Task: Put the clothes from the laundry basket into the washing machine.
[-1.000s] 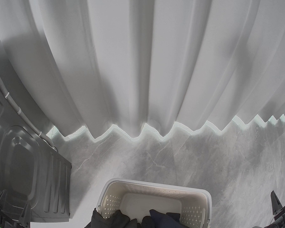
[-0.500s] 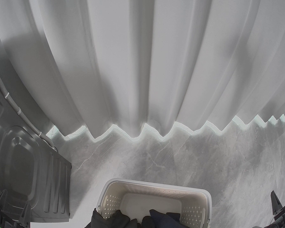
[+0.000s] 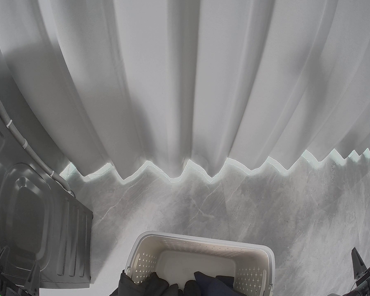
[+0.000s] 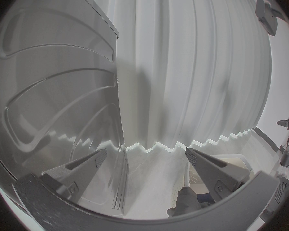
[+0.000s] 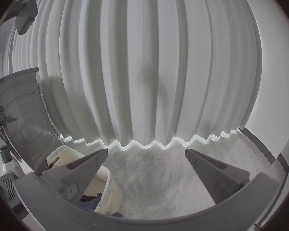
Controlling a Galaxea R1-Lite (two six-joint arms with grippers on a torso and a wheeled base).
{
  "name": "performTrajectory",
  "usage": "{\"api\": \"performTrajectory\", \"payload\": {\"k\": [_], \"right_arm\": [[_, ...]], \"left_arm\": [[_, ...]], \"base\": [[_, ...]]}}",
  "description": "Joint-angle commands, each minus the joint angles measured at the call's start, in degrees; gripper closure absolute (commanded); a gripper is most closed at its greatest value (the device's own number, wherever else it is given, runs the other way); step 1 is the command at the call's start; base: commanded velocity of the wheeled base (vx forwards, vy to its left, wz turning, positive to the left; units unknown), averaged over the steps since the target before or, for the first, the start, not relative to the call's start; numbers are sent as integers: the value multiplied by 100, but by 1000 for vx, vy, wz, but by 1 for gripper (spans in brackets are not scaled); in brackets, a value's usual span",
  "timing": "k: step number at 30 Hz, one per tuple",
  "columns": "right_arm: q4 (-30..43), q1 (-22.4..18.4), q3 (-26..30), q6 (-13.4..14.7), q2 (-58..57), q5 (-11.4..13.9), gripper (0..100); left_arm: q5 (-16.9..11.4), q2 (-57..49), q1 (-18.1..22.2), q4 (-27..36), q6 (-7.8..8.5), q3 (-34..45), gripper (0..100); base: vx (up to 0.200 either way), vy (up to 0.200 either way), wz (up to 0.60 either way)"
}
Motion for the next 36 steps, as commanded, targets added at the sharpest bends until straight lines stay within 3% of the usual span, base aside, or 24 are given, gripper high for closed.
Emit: {"api": "performTrajectory", "payload": {"k": [1, 36], "right_arm": [[0, -1, 92, -2, -60, 2, 0], [0, -1, 92, -2, -60, 11, 0]], "left_arm": [[4, -95, 0, 2, -4, 84, 0], [-4, -95, 0, 2, -4, 84, 0]], "base": [[0, 0, 0], [-194, 0, 0]]}}
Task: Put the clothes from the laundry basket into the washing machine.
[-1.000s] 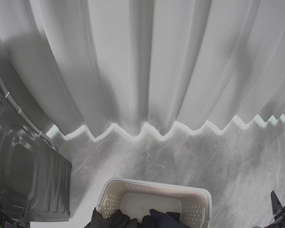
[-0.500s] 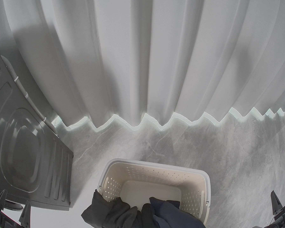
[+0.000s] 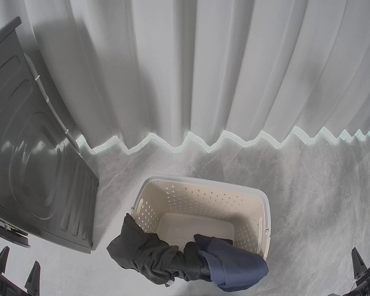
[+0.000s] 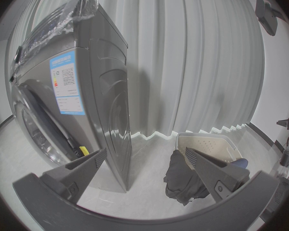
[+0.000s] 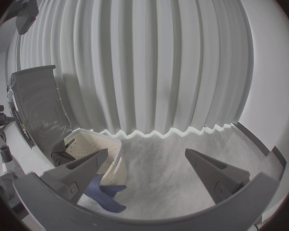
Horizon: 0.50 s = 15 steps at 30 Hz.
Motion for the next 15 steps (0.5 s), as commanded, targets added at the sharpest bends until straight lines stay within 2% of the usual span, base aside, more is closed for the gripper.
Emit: {"api": "performTrajectory", "payload": {"k": [1, 13, 15], "right_arm": [[0, 2, 92, -8, -60, 4, 0], [0, 2, 92, -8, -60, -5, 0], [0, 2, 92, -8, -60, -5, 0]], "left_arm": [[2, -95, 0, 0, -2, 84, 0], [11, -95, 0, 0, -2, 84, 0], [2, -95, 0, 0, -2, 84, 0]], "base": [[-200, 0, 0], [-200, 0, 0], [0, 0, 0]]}}
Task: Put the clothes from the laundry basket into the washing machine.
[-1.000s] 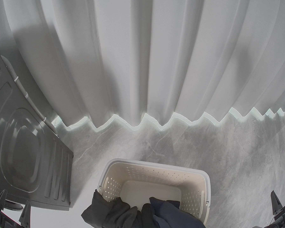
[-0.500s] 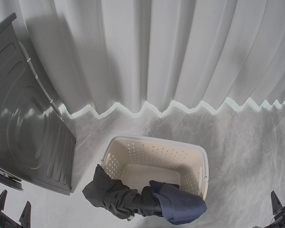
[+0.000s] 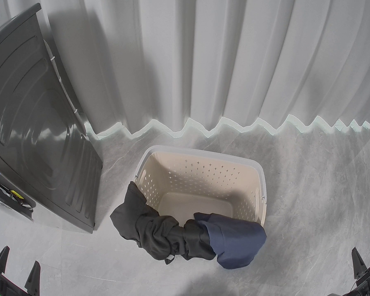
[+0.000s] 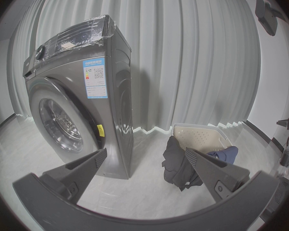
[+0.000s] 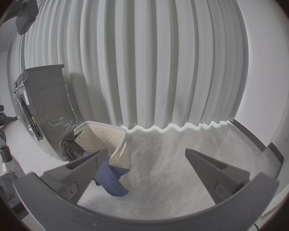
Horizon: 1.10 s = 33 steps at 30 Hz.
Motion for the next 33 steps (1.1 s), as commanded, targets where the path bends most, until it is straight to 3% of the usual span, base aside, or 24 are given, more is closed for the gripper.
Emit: {"api": "performTrajectory", "payload": {"k": [1, 11, 33], "right_arm": [[0, 2, 92, -3, -60, 2, 0], [0, 2, 92, -3, -60, 2, 0], [0, 2, 92, -3, -60, 2, 0]], "left_arm": [[2, -95, 0, 9, -2, 84, 0], [2, -95, 0, 0, -2, 84, 0], [2, -95, 0, 0, -2, 84, 0]], "base": [[0, 0, 0], [0, 0, 0], [0, 200, 0]]}}
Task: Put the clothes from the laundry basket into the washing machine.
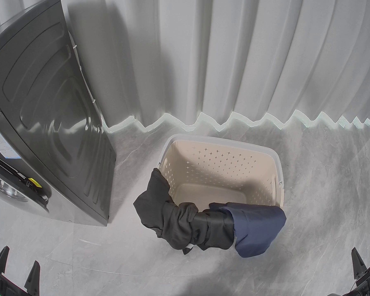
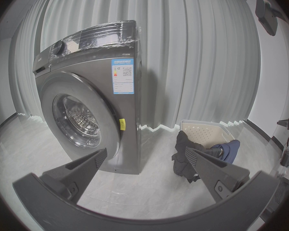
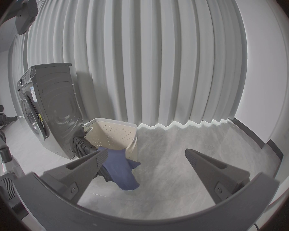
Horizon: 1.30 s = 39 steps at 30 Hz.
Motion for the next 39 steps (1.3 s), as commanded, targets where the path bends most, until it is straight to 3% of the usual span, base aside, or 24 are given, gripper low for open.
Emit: {"api": "performTrajectory", "payload": {"k": [1, 39], "right_arm": [[-2, 1, 92, -3, -60, 2, 0], [-2, 1, 92, -3, -60, 11, 0]], "left_arm": [[13, -95, 0, 2, -4, 84, 0], [4, -95, 0, 2, -4, 84, 0]], "base": [[0, 200, 0], [0, 200, 0]]}}
